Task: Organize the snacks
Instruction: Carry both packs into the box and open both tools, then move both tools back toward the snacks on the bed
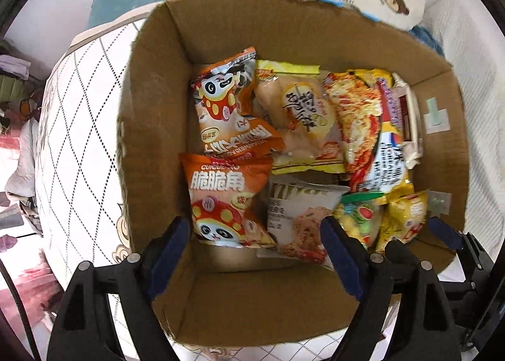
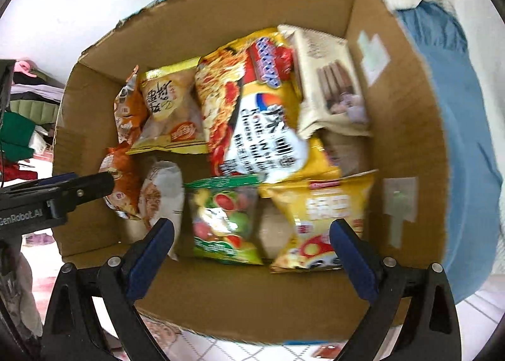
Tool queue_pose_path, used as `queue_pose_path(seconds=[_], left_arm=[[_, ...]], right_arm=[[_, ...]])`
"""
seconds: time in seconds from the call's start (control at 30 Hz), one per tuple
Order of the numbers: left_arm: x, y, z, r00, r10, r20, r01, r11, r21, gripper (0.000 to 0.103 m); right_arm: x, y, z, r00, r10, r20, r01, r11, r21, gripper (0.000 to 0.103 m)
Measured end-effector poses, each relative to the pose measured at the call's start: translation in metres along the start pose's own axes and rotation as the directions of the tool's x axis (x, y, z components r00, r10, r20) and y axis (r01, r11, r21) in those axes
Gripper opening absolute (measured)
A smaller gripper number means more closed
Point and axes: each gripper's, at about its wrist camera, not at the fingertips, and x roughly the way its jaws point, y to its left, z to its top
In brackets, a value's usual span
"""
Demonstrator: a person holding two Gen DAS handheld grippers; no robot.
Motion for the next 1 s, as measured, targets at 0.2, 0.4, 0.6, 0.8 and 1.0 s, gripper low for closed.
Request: queue_pose_path(seconds=[0.2, 0.4, 0.6, 0.8, 1.0], left_arm=[[-0.025, -0.007, -0.035, 0.991, -0.009, 0.132, 0.011, 1.0, -0.017, 0.084], [-0.053, -0.014, -0.059, 0.972, -0.003, 0.234, 0.002, 1.0, 0.004, 0.084], [-0.076, -0.018, -0.088, 0.948, 0.001, 0.317, -0.006, 1.0, 0.017, 0.084], [-0.108, -0.025, -0.12, 0.904, 0.005, 0.427, -0.01, 1.0, 0.01, 0.084], [-0.133, -0.033, -0.148, 0.852, 0.039, 0.521, -0.049, 0.999, 0.006, 0.084]], right_arm=[[-0.028, -0.006, -0.018, 0.995, -0.051, 0.084, 0.055, 0.997, -0.048, 0.101], [-0.059, -0.006, -0.042, 0.983, -0.068, 0.17, 0.082, 0.993, -0.081, 0.101], [-0.09, -0.003, -0.062, 0.965, -0.061, 0.256, 0.087, 0.992, -0.089, 0.101], [-0.122, 0.0, -0.085, 0.942, -0.047, 0.331, 0.083, 0.992, -0.096, 0.101], [-0.16, 0.002, -0.112, 0.906, -0.037, 0.421, 0.095, 0.989, -0.117, 0.101]])
